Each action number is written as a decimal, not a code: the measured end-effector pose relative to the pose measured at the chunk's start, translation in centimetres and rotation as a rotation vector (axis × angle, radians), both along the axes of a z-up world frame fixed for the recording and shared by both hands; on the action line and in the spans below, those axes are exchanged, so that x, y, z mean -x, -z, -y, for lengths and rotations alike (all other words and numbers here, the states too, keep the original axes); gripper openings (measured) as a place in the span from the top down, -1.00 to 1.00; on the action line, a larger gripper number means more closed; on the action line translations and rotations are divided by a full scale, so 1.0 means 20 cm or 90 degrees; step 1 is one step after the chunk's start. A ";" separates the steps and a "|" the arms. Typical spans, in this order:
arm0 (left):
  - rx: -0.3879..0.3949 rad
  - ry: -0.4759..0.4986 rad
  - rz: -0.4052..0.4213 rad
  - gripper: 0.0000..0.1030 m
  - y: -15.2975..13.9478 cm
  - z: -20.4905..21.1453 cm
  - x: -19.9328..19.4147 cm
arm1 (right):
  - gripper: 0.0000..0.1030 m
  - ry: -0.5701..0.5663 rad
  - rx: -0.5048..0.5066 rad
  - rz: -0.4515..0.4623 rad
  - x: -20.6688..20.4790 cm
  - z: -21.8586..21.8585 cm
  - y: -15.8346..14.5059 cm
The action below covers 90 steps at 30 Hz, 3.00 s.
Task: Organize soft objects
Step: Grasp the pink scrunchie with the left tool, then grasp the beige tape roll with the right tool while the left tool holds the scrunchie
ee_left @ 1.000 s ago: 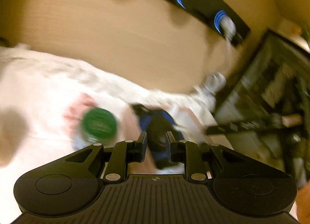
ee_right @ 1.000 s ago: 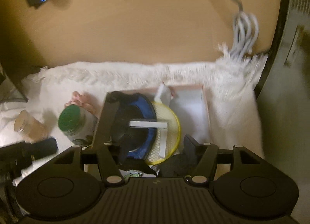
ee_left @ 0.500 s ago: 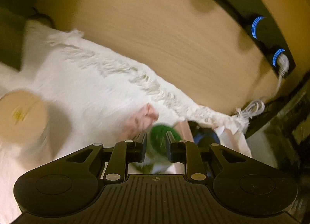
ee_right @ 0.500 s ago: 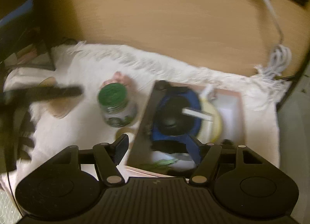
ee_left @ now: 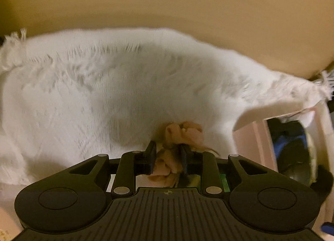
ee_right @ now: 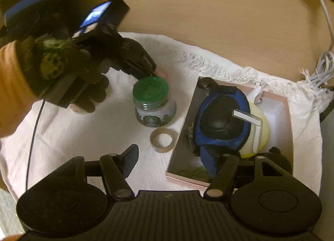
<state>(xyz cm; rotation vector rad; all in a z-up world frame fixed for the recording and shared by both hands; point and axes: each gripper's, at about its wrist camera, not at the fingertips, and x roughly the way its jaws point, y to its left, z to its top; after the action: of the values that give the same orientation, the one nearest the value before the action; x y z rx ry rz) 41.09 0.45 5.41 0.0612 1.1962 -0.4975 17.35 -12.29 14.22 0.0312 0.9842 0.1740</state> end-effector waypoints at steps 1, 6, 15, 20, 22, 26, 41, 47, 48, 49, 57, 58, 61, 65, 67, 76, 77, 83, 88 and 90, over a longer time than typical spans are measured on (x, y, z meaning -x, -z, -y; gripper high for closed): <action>0.020 -0.009 -0.010 0.45 0.01 -0.01 -0.02 | -0.28 -0.004 0.017 0.006 0.00 -0.01 0.00; 0.081 -0.025 -0.026 0.32 0.07 -0.08 -0.02 | -0.28 -0.042 0.066 0.028 0.01 -0.12 0.02; 0.176 -0.077 -0.016 0.66 0.10 -0.28 0.04 | -0.28 -0.118 0.111 0.045 0.06 -0.31 0.12; 0.197 -0.082 0.021 0.73 0.05 -0.41 0.16 | -0.28 -0.150 0.139 0.058 0.08 -0.39 0.15; 0.194 -0.062 0.046 0.74 0.02 -0.44 0.24 | -0.28 -0.154 0.134 0.060 0.08 -0.39 0.16; 0.164 -0.022 0.110 0.74 -0.03 -0.48 0.40 | -0.28 -0.160 0.129 0.057 0.09 -0.38 0.18; 0.126 0.000 0.107 0.71 0.12 -0.62 0.66 | 0.25 -0.166 0.174 -0.032 -0.22 -0.52 0.28; 0.120 -0.008 0.100 0.67 0.14 -0.59 0.65 | 0.28 -0.146 0.190 -0.143 -0.46 -0.54 0.42; 0.118 -0.007 0.101 0.66 0.14 -0.59 0.65 | 0.30 -0.144 0.188 -0.162 -0.48 -0.54 0.44; 0.116 -0.007 0.102 0.66 0.15 -0.58 0.66 | 0.34 -0.142 0.183 -0.176 -0.48 -0.53 0.46; 0.113 -0.020 0.098 0.64 0.15 -0.57 0.65 | 0.92 -0.127 0.085 -0.196 -0.45 -0.46 0.42; 0.113 -0.027 0.094 0.65 0.15 -0.56 0.64 | 0.92 -0.124 0.072 -0.190 -0.44 -0.44 0.39; 0.143 -0.040 0.098 0.76 0.10 -0.56 0.65 | 0.92 -0.116 0.025 -0.152 -0.36 -0.38 0.26; 0.168 -0.029 0.168 0.78 -0.12 -0.53 0.68 | 0.93 -0.106 -0.035 -0.087 -0.25 -0.28 0.03; 0.164 -0.022 0.209 0.78 -0.27 -0.52 0.68 | 0.93 -0.095 -0.071 -0.056 -0.20 -0.21 -0.09; 0.169 -0.004 0.326 0.78 -0.72 -0.38 0.69 | 0.93 -0.065 -0.103 0.048 -0.06 0.06 -0.38; 0.175 0.001 0.331 0.78 -0.76 -0.36 0.69 | 0.93 -0.058 -0.102 0.055 -0.04 0.09 -0.39; 0.237 0.048 0.318 0.78 -0.85 -0.14 0.71 | 0.93 -0.010 -0.095 0.069 0.02 0.29 -0.39; 0.289 0.099 0.246 0.78 -0.75 0.09 0.71 | 0.92 0.028 -0.092 0.061 0.03 0.45 -0.33; 0.304 0.115 0.206 0.78 -0.68 0.18 0.70 | 0.92 0.037 -0.090 0.052 0.03 0.48 -0.29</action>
<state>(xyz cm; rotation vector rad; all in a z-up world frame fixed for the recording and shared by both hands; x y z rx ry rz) 26.99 -3.14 19.02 -0.1553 0.7359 -0.8858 16.75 -21.98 19.99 0.1810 0.8864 0.1892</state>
